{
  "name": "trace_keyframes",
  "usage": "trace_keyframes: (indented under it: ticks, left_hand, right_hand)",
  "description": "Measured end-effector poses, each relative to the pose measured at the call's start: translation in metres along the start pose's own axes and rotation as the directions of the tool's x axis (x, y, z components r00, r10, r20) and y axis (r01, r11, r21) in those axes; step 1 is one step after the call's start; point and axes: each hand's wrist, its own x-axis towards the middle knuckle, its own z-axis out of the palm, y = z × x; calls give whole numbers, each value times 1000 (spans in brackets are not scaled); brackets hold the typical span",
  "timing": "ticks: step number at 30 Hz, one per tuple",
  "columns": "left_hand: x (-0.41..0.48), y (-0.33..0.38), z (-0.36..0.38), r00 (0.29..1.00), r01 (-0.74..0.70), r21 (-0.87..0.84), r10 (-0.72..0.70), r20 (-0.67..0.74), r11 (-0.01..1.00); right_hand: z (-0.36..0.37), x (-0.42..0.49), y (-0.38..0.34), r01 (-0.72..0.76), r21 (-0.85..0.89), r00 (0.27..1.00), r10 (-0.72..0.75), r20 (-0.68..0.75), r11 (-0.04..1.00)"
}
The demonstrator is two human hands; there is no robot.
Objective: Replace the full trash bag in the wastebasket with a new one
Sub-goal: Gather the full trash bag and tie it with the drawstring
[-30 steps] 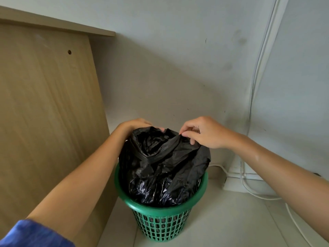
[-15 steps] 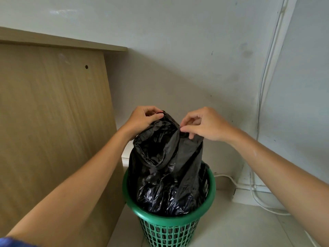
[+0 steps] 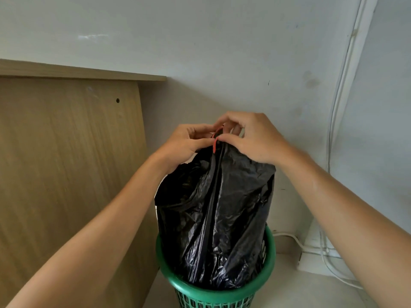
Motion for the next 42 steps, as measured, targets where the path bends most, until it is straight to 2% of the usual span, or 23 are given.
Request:
trace_keyframes:
  ticks: [3,6,14,17,22,24,26,30,34,35,37,39,42]
  left_hand:
    - [-1,-3,-1,1000,19,8,-19,22,1000]
    - [-3,-8,-3,998,48,-4,-48,34,999]
    - [-2,-15,0,994,64,-33,-61,92,997]
    - [1,-15,1,995,45,23,-47,89,999]
    - [3,-14,12,956,98,-117,-61,286,988]
    - [3,-17,21,954,75,-73,-50,297,994]
    - [4,-20,30,971,20,24,-25,238,1000]
    - [6,-38,39,976,48,98,-68,208,994]
    - [1,-57,38,955,91,248,-155,252,964]
    - [0,-57,37,952,90,290,-167,256,953]
    - [0,-57,35,961,80,317,-158,227,945]
    - [2,-56,37,979,48,302,-104,173,952]
    - [2,-58,42,989,48,206,-75,125,977]
  right_hand:
    - [15,-15,2,75,-236,990,-100,-97,969]
    - [18,-25,15,66,-243,981,-108,-163,968]
    - [15,-28,25,13,-58,989,-22,-149,998]
    - [11,-25,21,-5,-24,992,2,-126,1000]
    - [4,-18,19,-97,60,991,102,-82,993]
    - [-1,-13,20,-129,111,989,136,-57,985]
    - [-6,-9,22,-164,167,985,172,-32,972]
    - [-16,-6,27,-267,295,960,281,-5,918]
    - [-22,-4,35,-296,422,900,398,-176,857]
    - [-21,-4,36,-305,442,891,417,-181,843]
    - [-18,-7,37,-343,505,890,446,-96,792]
    - [-14,-10,37,-387,607,879,477,14,694]
    - [-13,-13,37,-408,693,857,511,66,595]
